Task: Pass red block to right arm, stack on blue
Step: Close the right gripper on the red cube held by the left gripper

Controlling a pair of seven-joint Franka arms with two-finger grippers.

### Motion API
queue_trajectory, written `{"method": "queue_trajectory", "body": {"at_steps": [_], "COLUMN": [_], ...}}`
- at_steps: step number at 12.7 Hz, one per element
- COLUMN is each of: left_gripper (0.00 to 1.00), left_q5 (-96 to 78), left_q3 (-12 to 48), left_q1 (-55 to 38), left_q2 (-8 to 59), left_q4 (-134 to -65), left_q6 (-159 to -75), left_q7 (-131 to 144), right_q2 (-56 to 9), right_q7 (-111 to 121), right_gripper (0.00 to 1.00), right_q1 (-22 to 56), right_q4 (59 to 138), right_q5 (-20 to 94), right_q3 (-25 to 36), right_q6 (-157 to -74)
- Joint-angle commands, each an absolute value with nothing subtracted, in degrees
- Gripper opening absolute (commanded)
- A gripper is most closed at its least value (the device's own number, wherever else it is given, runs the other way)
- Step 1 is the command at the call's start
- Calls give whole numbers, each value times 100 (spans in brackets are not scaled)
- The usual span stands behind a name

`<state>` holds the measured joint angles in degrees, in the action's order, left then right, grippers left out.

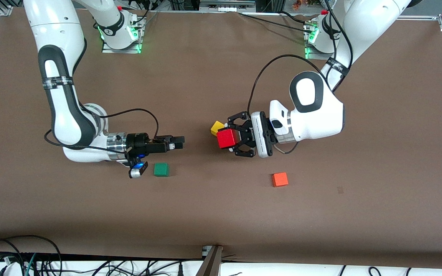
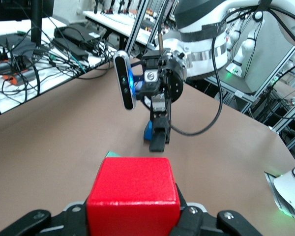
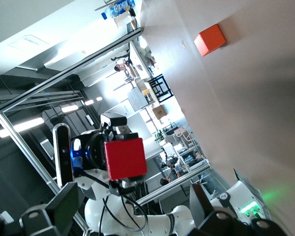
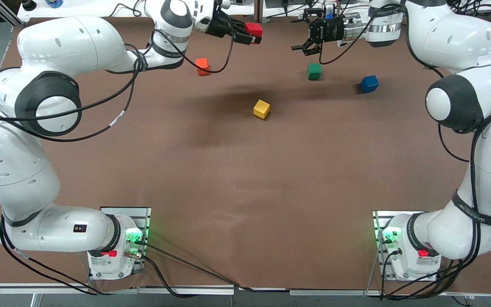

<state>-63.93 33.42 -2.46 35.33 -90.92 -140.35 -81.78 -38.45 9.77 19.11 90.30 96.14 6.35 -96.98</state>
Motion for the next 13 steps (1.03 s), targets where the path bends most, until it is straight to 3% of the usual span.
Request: {"method": "queue_trajectory", "body": {"at_steps": [1, 13], "left_gripper": [0, 0], "left_q5": [-6898, -7049], "left_q3": [3358, 3357], "left_q1": [-579, -800], "left_q2": [3744, 3964], "left_q4": [-8895, -8657], "left_q6": [-14518, -14774], "left_q7": [-8595, -8596], "right_q2": [-3779, -3823], "right_q7": [1203, 1476], "right_gripper": [100, 100], "right_q1": [2222, 2566], "right_q4": [9158, 9220], "right_q5": [10167, 10450], "right_q3": [642, 650], "right_q6": [-10097, -10354]}}
